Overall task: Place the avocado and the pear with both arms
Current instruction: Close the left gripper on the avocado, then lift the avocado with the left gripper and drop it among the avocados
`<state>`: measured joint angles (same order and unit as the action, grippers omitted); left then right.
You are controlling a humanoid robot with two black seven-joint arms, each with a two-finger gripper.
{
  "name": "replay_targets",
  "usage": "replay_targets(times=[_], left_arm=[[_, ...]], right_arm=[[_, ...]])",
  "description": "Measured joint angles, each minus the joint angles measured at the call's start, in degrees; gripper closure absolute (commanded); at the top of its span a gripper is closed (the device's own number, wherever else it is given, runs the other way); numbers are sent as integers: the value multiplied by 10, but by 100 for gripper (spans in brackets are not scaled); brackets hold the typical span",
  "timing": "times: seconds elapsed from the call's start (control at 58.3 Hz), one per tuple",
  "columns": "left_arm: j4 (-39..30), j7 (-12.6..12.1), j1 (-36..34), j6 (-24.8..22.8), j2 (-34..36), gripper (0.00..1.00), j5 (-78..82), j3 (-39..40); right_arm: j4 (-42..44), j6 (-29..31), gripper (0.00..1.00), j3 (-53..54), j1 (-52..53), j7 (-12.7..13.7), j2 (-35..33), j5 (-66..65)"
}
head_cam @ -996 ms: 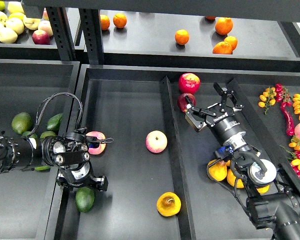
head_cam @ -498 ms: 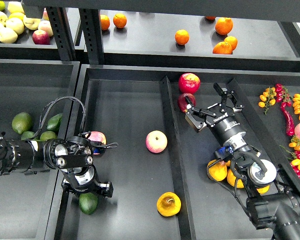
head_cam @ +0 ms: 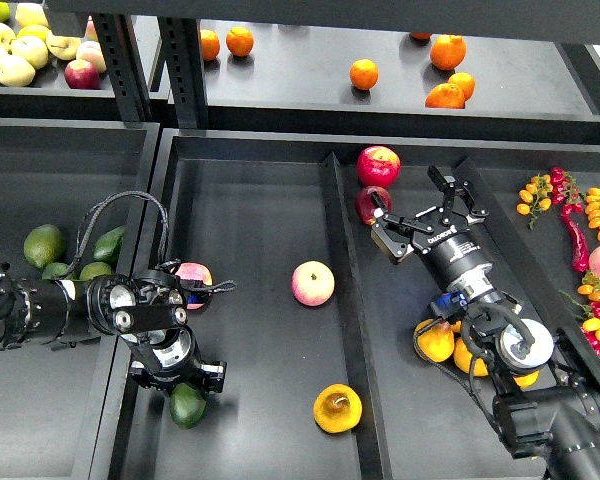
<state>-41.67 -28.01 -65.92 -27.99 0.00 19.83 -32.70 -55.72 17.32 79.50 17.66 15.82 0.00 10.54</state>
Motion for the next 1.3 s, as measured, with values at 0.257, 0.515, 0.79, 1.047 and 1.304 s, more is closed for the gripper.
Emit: replay_targets(times=[0.257, 0.515, 0.79, 1.047, 1.304], left_arm=[[-1, 0, -5, 0, 0, 80, -30, 0], [20, 0, -31, 0, 0, 80, -31, 15], [99, 0, -81, 0, 0, 79, -31, 85], [159, 0, -90, 0, 32, 78, -31, 141], [189, 0, -84, 0, 122, 76, -32, 159]], right_arm=[[0, 0, 1, 0, 0, 0, 0, 0], [0, 1, 1, 0, 0, 0, 0, 0], [-1, 1, 1, 0, 0, 0, 0, 1], [-6, 3, 1, 2, -3, 0, 0, 2], [-9, 4, 1, 2, -8, 0, 0, 2]])
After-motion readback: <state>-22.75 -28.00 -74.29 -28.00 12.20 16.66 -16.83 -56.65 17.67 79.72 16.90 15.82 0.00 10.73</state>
